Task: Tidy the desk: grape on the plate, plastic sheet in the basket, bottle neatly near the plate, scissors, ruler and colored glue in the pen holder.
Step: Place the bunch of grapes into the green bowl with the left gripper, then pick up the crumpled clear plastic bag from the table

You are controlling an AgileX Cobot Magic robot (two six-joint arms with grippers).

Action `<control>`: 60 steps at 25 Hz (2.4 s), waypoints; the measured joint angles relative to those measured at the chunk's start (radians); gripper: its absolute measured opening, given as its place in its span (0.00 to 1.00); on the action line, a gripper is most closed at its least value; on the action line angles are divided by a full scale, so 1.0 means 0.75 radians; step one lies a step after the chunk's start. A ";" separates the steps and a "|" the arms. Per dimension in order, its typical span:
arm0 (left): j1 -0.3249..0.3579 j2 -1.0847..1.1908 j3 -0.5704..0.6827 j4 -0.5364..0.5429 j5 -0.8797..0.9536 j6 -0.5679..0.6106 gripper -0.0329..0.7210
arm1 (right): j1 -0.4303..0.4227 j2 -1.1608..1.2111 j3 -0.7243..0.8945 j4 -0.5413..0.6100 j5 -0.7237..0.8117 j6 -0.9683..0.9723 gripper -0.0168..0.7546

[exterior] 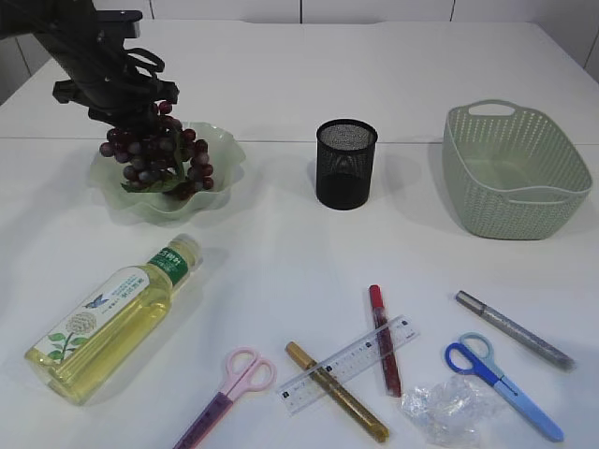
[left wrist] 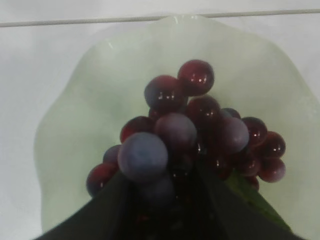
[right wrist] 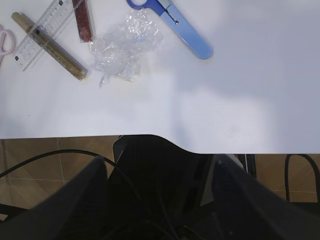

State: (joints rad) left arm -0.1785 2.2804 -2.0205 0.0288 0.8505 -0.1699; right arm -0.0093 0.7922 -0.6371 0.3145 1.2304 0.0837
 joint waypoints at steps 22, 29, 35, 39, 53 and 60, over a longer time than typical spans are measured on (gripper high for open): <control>0.006 0.044 -0.002 -0.093 -0.051 -0.003 0.78 | 0.000 0.000 0.000 0.031 0.003 0.045 0.69; 0.006 -0.110 -0.093 -0.069 0.228 -0.004 0.78 | 0.000 0.000 0.000 0.033 0.003 0.045 0.69; 0.006 -0.215 -0.193 -0.038 0.500 0.067 0.78 | 0.000 0.000 0.000 0.049 -0.021 0.018 0.69; 0.006 -0.305 -0.212 -0.038 0.525 0.096 0.75 | 0.000 0.000 0.000 0.079 -0.030 -0.092 0.69; 0.006 -0.690 -0.092 -0.038 0.546 0.102 0.63 | 0.005 0.165 0.000 0.238 -0.130 -0.318 0.69; 0.006 -0.874 0.163 -0.011 0.552 0.104 0.63 | 0.161 0.324 -0.004 0.375 -0.262 -0.385 0.69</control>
State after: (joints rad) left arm -0.1741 1.6248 -1.8985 0.0202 1.2647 -0.0919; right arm 0.1112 1.0355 -0.6404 0.5959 1.0340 -0.2053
